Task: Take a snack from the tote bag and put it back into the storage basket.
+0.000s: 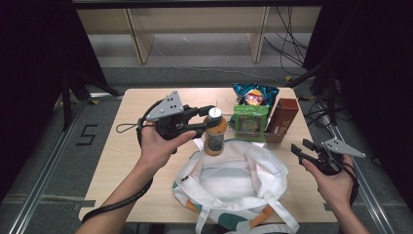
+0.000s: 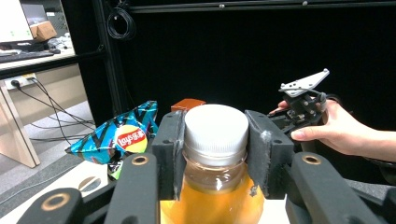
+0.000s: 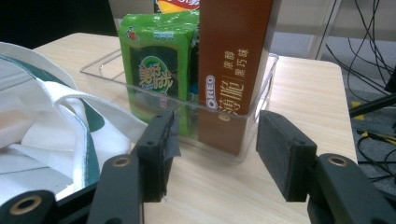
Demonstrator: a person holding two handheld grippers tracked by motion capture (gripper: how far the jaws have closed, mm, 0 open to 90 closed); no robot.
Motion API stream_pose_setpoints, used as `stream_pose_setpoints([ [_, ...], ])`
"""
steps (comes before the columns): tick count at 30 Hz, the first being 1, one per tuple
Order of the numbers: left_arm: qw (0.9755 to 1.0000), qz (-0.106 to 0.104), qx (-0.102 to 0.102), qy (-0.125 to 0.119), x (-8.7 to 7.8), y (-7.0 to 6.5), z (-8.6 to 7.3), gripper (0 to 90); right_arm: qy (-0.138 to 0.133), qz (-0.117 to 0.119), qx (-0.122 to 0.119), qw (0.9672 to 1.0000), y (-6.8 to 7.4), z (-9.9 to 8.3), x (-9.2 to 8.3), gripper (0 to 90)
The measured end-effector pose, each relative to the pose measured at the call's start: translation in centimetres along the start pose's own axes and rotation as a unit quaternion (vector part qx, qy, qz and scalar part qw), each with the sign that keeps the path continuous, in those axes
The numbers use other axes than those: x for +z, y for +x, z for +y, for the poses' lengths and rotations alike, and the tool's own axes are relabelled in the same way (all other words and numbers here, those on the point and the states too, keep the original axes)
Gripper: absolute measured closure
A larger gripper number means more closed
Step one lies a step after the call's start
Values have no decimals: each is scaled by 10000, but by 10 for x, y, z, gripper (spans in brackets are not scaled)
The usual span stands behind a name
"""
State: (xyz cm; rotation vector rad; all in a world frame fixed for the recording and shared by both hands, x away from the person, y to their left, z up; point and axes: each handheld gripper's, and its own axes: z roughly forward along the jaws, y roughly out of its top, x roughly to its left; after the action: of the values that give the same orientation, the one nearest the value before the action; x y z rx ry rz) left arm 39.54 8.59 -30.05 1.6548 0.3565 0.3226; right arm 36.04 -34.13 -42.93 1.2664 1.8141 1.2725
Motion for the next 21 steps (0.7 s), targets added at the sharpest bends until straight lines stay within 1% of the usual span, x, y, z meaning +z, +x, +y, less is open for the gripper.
stream_pose_setpoints([
  [1, 10000, 2, -8, -15, 1, 1, 0, 591, -17, 2, 66, 10000, 1, 0, 0, 480],
  [3, 10000, -15, -11, -26, 2, 2, 1, 591, -4, 23, 76, 10000, 1, 0, 0, 480],
  [4, 10000, -12, -11, -40, 2, 3, 1, 591, 34, 63, -45, 10000, 0, -1, -1, 479],
  [5, 10000, -9, -21, -48, 3, 3, 2, 591, 15, 29, -38, 10000, -1, 0, -1, 480],
  [6, 10000, 2, 3, -43, 3, 4, 2, 591, 92, 111, -93, 9999, -2, 1, -2, 480],
  [7, 10000, 12, -4, -37, 3, 5, 2, 591, 53, 77, -108, 9999, -2, 1, -1, 480],
  [8, 10000, 18, -5, -46, 3, 6, 2, 591, 62, 68, -25, 10000, -1, 1, -2, 479],
  [9, 10000, 32, -14, -60, 4, 6, 2, 591, 107, 105, -72, 9999, -2, 1, -3, 479],
  [11, 10000, 32, 3, -52, 4, 8, 3, 591, 87, 69, 12, 9999, -1, 0, -1, 479],
  [12, 10000, 44, -36, -47, 4, 9, 2, 591, 90, 75, -10, 9999, -2, 0, -1, 479],
  [15, 10000, 54, -38, -35, 5, 12, 2, 591, 93, 92, -23, 9999, -1, 0, -1, 478],
  [17, 10000, 74, -45, -42, 6, 13, 2, 591, 118, 56, -45, 9999, -1, 0, -2, 478],
  [18, 9999, 79, -42, -50, 6, 14, 1, 591, 16, 57, -75, 10000, -1, -1, 0, 478],
  [21, 9999, 88, -60, -54, 7, 16, 2, 591, 38, 69, -47, 10000, -1, -1, -1, 478],
])
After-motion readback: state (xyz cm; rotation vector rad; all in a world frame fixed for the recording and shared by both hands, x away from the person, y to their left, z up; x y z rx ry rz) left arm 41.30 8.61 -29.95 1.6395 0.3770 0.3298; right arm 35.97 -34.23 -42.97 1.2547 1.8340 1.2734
